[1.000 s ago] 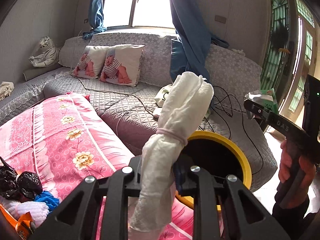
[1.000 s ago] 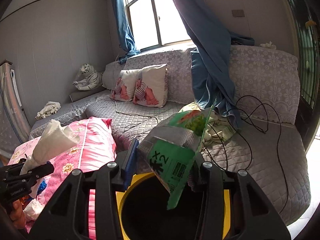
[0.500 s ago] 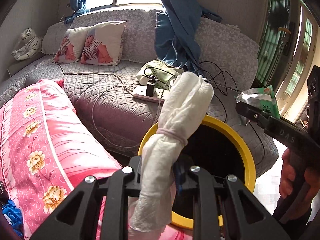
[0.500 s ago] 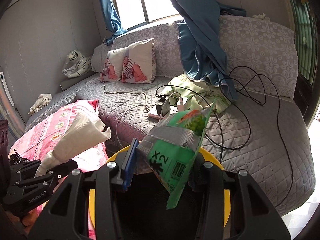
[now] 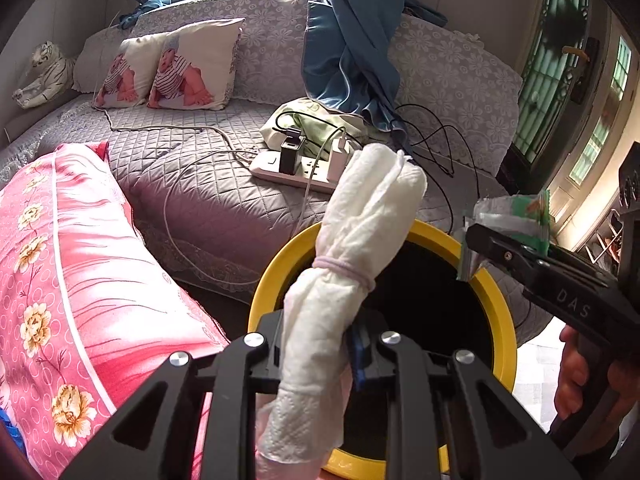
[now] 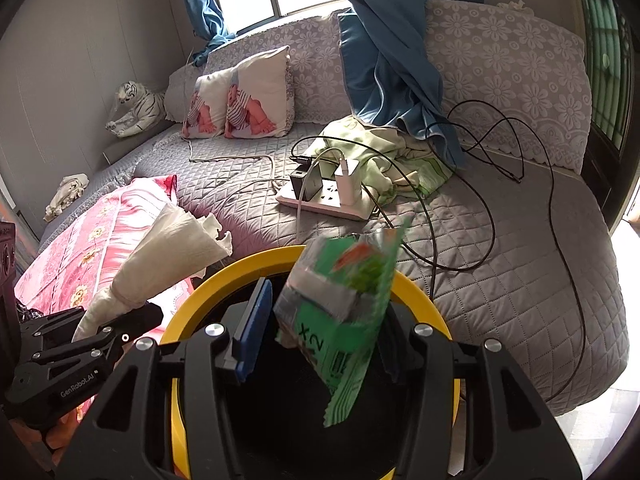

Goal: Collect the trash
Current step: 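Open both tools to drop the packet and bag into the bin, then move both tools back toward the trash pile on the bed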

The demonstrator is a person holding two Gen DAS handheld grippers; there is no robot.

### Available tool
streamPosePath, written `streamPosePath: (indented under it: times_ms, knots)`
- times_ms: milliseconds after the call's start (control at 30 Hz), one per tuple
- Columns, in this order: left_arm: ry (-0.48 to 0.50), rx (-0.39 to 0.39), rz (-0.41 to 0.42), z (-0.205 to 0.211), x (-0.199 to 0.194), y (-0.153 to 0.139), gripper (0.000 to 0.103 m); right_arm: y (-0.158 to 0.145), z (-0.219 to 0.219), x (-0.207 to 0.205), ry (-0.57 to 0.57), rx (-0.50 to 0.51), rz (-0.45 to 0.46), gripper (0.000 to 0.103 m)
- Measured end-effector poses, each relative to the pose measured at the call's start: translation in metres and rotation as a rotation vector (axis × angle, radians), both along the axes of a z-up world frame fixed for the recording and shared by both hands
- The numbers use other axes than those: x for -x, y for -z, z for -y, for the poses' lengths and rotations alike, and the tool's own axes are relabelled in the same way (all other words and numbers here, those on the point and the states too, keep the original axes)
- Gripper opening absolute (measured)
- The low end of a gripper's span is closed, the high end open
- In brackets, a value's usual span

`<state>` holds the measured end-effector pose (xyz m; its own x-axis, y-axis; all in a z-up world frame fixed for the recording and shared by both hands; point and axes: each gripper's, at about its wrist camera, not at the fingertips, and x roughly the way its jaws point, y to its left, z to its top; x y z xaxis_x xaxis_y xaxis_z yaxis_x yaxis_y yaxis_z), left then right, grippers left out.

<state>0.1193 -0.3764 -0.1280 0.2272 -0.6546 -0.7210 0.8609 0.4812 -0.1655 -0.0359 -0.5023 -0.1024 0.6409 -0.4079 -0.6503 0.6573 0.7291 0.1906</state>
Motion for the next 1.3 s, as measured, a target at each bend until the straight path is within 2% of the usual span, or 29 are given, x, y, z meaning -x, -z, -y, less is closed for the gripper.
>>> streamPosePath:
  times_ms: [67, 133, 200, 233, 333, 400, 600, 733, 867, 1033, 1233, 1300]
  knots:
    - [0.000, 0.002, 0.005, 0.001, 0.001, 0.000, 0.021, 0.000, 0.003, 0.001, 0.007, -0.011, 0.003, 0.054]
    - [-0.002, 0.012, -0.007, 0.002, 0.000, 0.000, 0.023, 0.000, 0.005, 0.003, 0.017, -0.014, 0.004, 0.056]
    - [-0.014, 0.022, -0.017, 0.000, -0.002, 0.000, 0.041, 0.000, 0.007, 0.006, 0.030, -0.017, 0.008, 0.058]
    - [-0.020, 0.027, -0.021, -0.002, -0.002, 0.000, 0.046, -0.001, 0.007, 0.007, 0.035, -0.019, 0.011, 0.058]
    - [-0.024, 0.032, -0.016, -0.003, -0.002, 0.000, 0.051, -0.003, 0.009, 0.012, 0.053, -0.021, 0.023, 0.059]
    - [-0.031, 0.038, -0.020, -0.004, -0.002, -0.001, 0.061, -0.005, 0.009, 0.015, 0.062, -0.021, 0.033, 0.059]
    - [-0.049, 0.066, -0.028, -0.014, -0.005, -0.010, 0.061, -0.016, 0.008, 0.021, 0.064, -0.007, 0.056, 0.059]
    - [-0.090, 0.101, -0.020, -0.038, -0.009, -0.027, 0.061, -0.027, -0.001, 0.023, 0.033, 0.015, 0.089, 0.059]
    - [-0.145, 0.147, 0.011, -0.083, -0.012, -0.054, 0.061, -0.041, -0.023, 0.016, -0.053, 0.053, 0.133, 0.059]
    - [-0.240, 0.167, 0.094, -0.166, -0.019, -0.085, 0.061, -0.056, -0.068, -0.013, -0.234, 0.080, 0.161, 0.060]
    - [-0.424, 0.130, 0.209, -0.293, -0.027, -0.098, 0.068, -0.058, -0.149, -0.062, -0.556, 0.047, 0.161, 0.061]
    - [-0.492, 0.111, 0.207, -0.337, -0.031, -0.095, 0.075, -0.056, -0.181, -0.076, -0.675, 0.034, 0.158, 0.064]
